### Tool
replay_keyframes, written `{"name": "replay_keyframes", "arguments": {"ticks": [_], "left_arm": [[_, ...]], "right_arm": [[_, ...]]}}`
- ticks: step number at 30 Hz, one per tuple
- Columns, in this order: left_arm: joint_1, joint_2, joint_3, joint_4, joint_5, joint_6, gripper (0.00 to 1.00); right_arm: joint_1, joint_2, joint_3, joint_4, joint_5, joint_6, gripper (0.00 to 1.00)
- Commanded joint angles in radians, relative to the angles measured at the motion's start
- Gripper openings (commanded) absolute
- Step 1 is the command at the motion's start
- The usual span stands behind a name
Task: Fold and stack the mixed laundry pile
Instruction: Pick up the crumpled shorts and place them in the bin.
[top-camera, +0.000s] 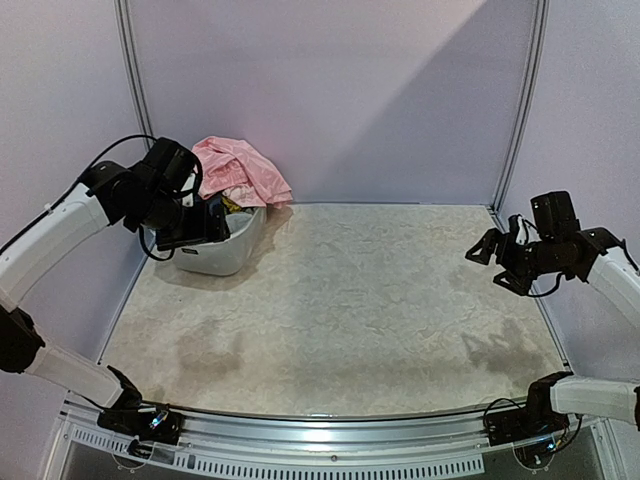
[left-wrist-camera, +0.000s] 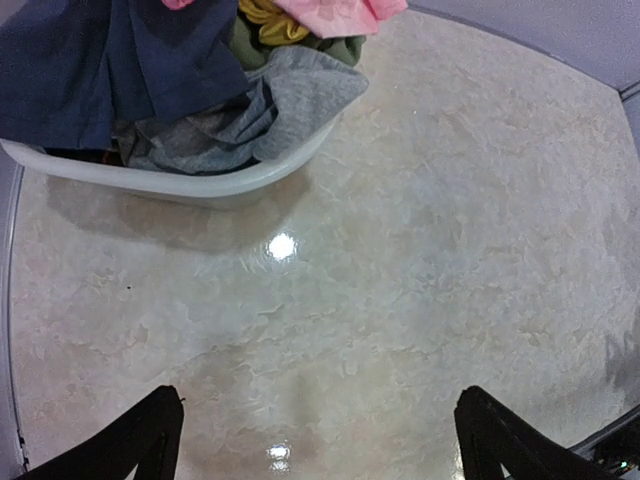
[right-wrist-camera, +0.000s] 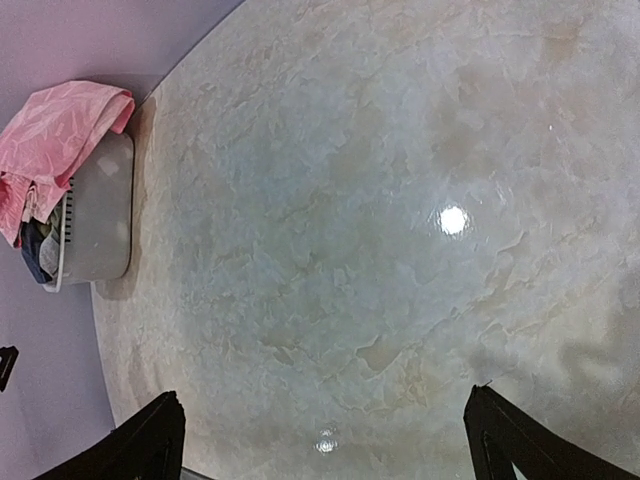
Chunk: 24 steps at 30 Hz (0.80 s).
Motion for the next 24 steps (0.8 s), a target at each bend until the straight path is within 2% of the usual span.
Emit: {"name": "replay_keyframes", "arguments": {"ticks": [1,6,11,20,24], "left_arm": [[-0.014,0.060,0.109,-0.057,-0.048,0.053,0.97],[0.038,0.162,0.258,-0.080,-0.040,0.086,0.98],[0.101,0.301,0.461,-0.104,-0.018,0.115,0.97],[0.226,0.585,0.852,-0.197,-0.015,0.102,0.93],[0.284,0.672,0.965,-0.222,0.009,0.092,0.91]], "right_arm": [[0.006,-0.095,-0.094,0.052,-0.068,0.082,0.99],[0.005,-0.224,-0.190,0.167,-0.122,0.150,0.99],[0.005,-0.273,-0.216,0.224,-0.142,0.175,0.99],[0.005,-0.229,-0.178,0.222,-0.145,0.143,0.99],[0.005,-0.219,-0.158,0.203,-0.130,0.121,0.97]]}}
